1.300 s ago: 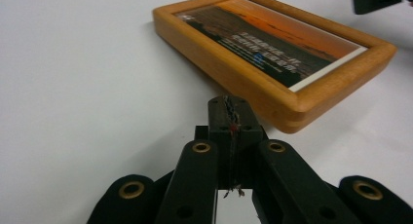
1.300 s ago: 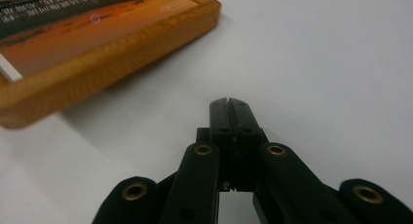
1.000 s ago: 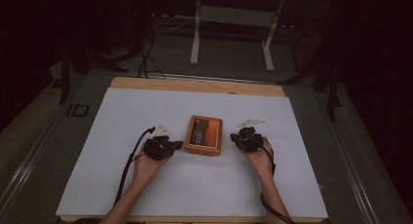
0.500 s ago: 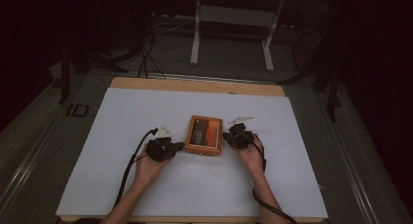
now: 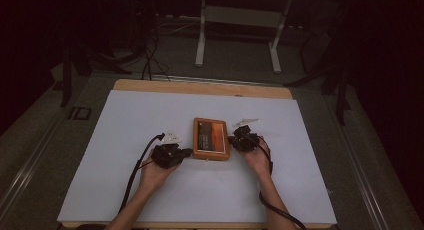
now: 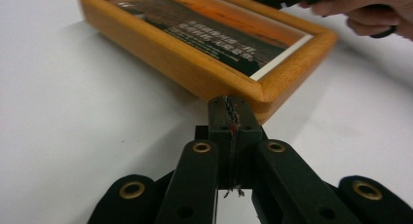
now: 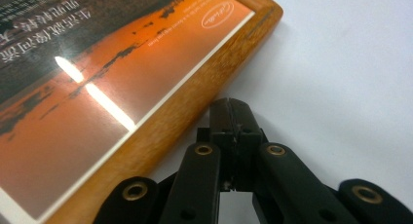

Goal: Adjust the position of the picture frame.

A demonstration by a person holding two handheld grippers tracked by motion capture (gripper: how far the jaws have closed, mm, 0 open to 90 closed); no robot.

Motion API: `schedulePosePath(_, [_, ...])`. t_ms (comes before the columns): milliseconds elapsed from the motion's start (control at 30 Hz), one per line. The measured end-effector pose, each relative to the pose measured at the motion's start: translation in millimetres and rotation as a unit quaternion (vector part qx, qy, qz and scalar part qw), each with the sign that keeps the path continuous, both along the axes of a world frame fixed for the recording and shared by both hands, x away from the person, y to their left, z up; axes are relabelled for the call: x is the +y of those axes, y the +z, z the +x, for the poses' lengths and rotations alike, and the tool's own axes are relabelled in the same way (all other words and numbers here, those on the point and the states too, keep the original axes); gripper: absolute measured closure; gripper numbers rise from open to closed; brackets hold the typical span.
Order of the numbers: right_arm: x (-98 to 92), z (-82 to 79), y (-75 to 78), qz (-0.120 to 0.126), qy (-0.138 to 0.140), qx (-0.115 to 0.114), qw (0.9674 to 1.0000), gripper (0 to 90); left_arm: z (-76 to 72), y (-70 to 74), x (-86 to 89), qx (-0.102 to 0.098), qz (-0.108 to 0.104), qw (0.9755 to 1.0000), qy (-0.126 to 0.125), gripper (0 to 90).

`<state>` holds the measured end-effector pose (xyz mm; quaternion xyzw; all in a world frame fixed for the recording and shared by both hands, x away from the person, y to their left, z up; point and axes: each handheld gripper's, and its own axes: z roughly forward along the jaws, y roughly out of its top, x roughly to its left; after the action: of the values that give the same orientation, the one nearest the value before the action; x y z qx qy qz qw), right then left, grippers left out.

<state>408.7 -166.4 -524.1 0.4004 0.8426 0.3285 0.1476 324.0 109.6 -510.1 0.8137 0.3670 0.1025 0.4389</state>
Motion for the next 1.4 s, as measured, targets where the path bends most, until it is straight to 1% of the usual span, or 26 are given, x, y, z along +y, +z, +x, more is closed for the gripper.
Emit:
schedulePosePath(33, [1.1,0.3,-0.2,-0.001,0.002,0.0,1.0,90.0,-1.1,0.6,-0.8,0.001,-0.001,1.0,-0.001,89.7])
schedulePosePath(133, [4.2,0.7,0.3,-0.004,0.008,-0.002,1.0,90.0,-3.6,2.2,-1.9,0.002,0.008,1.0,-0.001,89.7])
schedulePosePath(233, [7.8,1.1,2.4,-0.009,0.015,-0.002,0.9998,90.0,-5.5,1.2,-0.4,0.006,0.006,1.0,-0.003,89.7])
schedulePosePath(300, [10.1,2.0,3.7,-0.013,0.024,-0.003,0.9996,90.0,-6.9,0.6,0.3,0.009,0.005,0.9999,-0.005,89.7])
schedulePosePath(400, [14.1,3.0,5.7,-0.019,0.042,0.0,0.9989,90.0,-9.1,-0.3,2.4,0.022,-0.008,0.9996,-0.013,89.7])
schedulePosePath(467, [17.5,2.9,6.9,-0.025,0.053,0.0,0.9983,90.0,-11.7,-1.5,3.3,0.022,-0.004,0.9996,-0.015,89.8])
schedulePosePath(533, [19.7,3.3,8.6,-0.025,0.062,-0.001,0.9978,90.0,-13.0,-4.3,6.1,0.028,-0.003,0.9995,-0.013,89.8])
schedulePosePath(567, [20.6,3.6,9.7,-0.022,0.065,0.0,0.9977,90.0,-13.5,-6.2,7.4,0.034,-0.004,0.9993,-0.013,89.8])
schedulePosePath(600, [21.3,3.8,11.0,-0.021,0.07,0.001,0.9973,90.0,-13.8,-8.7,8.2,0.042,-0.011,0.9989,-0.018,89.8])
schedulePosePath(633, [22.9,3.6,11.6,-0.027,0.07,0.0,0.9971,90.0,-14.9,-10.9,7.2,0.046,-0.011,0.9986,-0.022,89.8])
schedulePosePath(667, [23.7,3.8,11.9,-0.031,0.072,-0.002,0.9969,90.0,-16.3,-12.7,4.8,0.047,-0.004,0.9987,-0.022,89.8])
schedulePosePath(700, [23.6,4.5,12.3,-0.035,0.075,-0.002,0.9966,90.0,-16.9,-14.2,3.3,0.05,0.0,0.9984,-0.027,89.8])
schedulePosePath(733, [23.4,4.9,12.5,-0.036,0.077,0.0,0.9964,90.0,-16.8,-16.4,0.2,0.057,-0.007,0.9975,-0.04,89.8])
schedulePosePath(767, [23.8,5.0,12.1,-0.025,0.085,0.006,0.9961,90.0,-17.8,-18.3,-5.1,0.058,0.001,0.9971,-0.05,89.8])
schedulePosePath(800, [25.5,3.9,12.0,-0.023,0.092,0.007,0.9955,90.0,-19.1,-19.2,-10.8,0.054,0.002,0.9966,-0.061,89.8])
schedulePosePath(833, [27.9,2.6,12.2,-0.027,0.096,0.004,0.995,90.0,-20.4,-18.9,-16.2,0.052,0.006,0.9963,-0.069,89.7])
schedulePosePath(900, [32.5,-0.2,12.8,-0.036,0.093,0.0,0.995,90.0,-23.3,-17.6,-22.6,0.044,0.01,0.9959,-0.079,89.7])
schedulePosePath(967, [32.7,-0.9,13.0,-0.04,0.093,-0.003,0.9949,90.0,-25.1,-16.9,-21.6,0.041,0.018,0.9955,-0.083,89.6])
schedulePosePath(1033, [31.1,-1.2,12.4,-0.033,0.094,-0.001,0.9951,90.0,-25.7,-15.8,-15.4,0.04,0.021,0.996,-0.076,89.6])
schedulePosePath(1100, [31.0,-1.3,12.0,-0.034,0.093,-0.004,0.995,90.0,-25.5,-12.7,-4.5,0.039,0.022,0.9969,-0.065,89.6])
schedulePosePath(1167, [32.4,0.3,12.2,-0.04,0.093,-0.005,0.9948,90.0,-26.0,-9.3,4.4,0.033,0.022,0.9979,-0.051,89.6])
schedulePosePath(1233, [34.8,3.3,13.2,-0.039,0.088,-0.006,0.9953,90.0,-25.8,-7.0,10.8,0.031,0.018,0.9984,-0.044,89.6])
schedulePosePath(1267, [36.3,5.4,13.7,-0.039,0.086,-0.006,0.9955,90.0,-26.1,-6.4,11.7,0.027,0.023,0.9986,-0.039,89.5])
schedulePosePath(1333, [39.5,10.0,14.1,-0.042,0.076,-0.005,0.9962,90.0,-25.4,-6.0,11.9,0.017,0.042,0.9986,-0.028,89.5])
schedulePosePath(1367, [40.9,11.9,14.0,-0.04,0.072,-0.004,0.9966,90.0,-24.3,-6.6,12.6,0.019,0.043,0.9986,-0.023,89.5])
schedulePosePath(1400, [42.3,13.4,13.9,-0.039,0.069,-0.004,0.9969,90.0,-24.3,-6.6,12.6,0.019,0.043,0.9986,-0.023,89.4])
